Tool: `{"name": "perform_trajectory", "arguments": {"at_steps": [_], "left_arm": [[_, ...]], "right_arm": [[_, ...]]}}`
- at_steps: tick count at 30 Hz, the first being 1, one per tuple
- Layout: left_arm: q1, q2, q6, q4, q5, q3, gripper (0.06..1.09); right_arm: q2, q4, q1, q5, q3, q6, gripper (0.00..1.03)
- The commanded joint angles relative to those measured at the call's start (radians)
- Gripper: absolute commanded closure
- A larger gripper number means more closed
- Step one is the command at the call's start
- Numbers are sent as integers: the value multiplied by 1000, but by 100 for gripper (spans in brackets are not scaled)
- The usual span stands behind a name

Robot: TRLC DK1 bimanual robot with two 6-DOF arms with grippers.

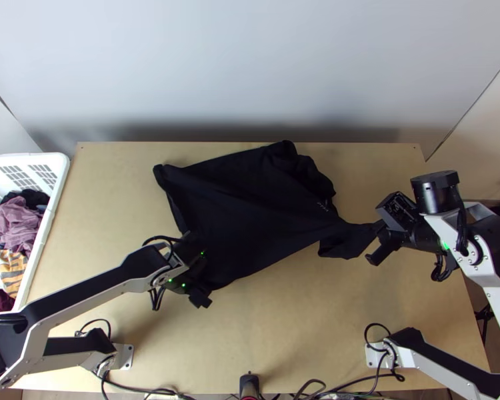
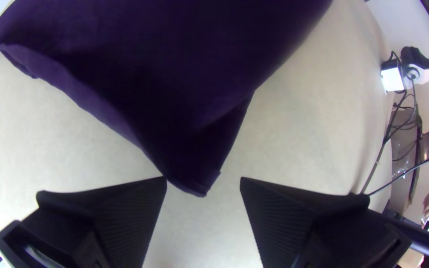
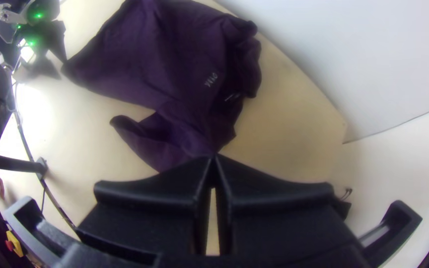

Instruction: Fold the t-shirt

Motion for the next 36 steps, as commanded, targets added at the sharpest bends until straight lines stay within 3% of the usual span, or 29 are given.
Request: {"name": "perform_trajectory", "arguments": {"at_steps": [1, 4, 8, 9, 18, 28, 36], "left_arm": [[-1, 53, 6, 60, -20, -15, 50], [14, 68, 9, 89, -21, -11, 79], [56, 64, 17, 95, -23, 3, 103], [64, 59, 18, 95, -23, 3, 105], [261, -103, 67, 23, -24, 88, 105], [433, -234, 164, -130, -24, 289, 105], [479, -344, 201, -92, -24, 505, 105]], "right_arm": [[-1, -4, -2, 1, 2, 0, 100], [-2, -4, -2, 1, 2, 0, 100], [-4, -4, -2, 1, 2, 0, 100], [-4, -4, -2, 1, 2, 0, 100], [-6, -13, -9, 15, 57, 0, 100], [51, -62, 11, 134, 310, -25, 100], [53, -81, 14, 204, 461, -49, 100]]}}
